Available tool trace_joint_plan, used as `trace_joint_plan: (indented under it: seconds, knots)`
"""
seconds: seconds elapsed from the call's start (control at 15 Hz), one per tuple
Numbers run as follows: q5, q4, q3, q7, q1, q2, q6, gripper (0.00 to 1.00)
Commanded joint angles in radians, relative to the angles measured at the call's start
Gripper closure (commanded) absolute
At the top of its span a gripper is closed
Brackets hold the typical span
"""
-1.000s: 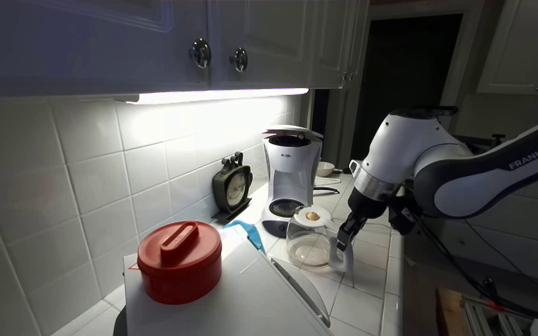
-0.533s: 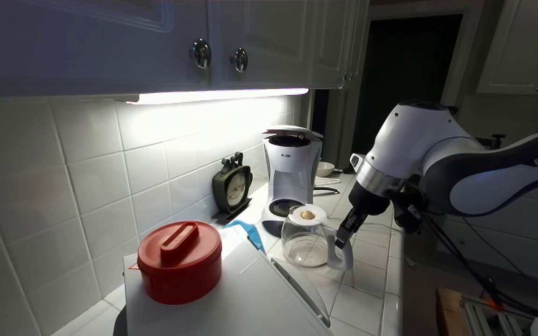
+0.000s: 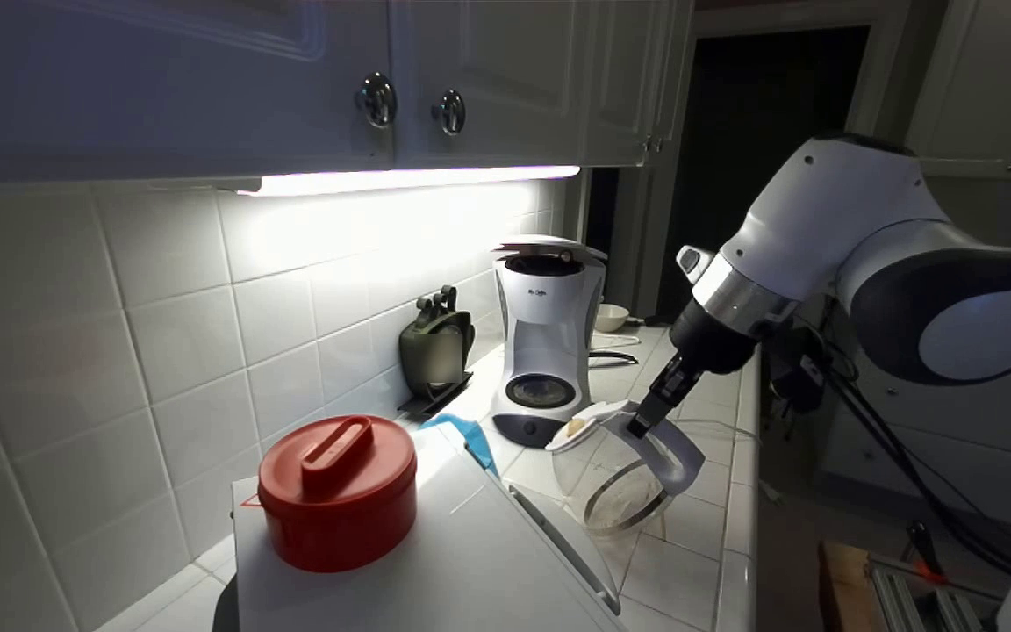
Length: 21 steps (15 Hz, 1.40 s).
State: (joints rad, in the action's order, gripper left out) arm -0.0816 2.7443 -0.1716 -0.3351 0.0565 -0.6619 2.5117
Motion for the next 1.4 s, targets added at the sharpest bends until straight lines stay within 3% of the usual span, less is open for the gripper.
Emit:
trace_joint_plan:
  seconds: [0.0, 0.4, 0.73, 1.33]
  knots:
    - [0.001, -0.001, -0.01, 0.008, -0.013, -0.082, -0.021, 0.91]
    - [-0.002, 0.001, -0.017, 0.0, 0.005, -0.051, 0.011, 0.91]
    - [-0.022, 0.0, -0.022, -0.001, 0.039, 0.007, 0.109, 0.91]
    - [-0.125, -0.1, -0.097, -0.002, 0.196, 0.222, 0.391, 0.91]
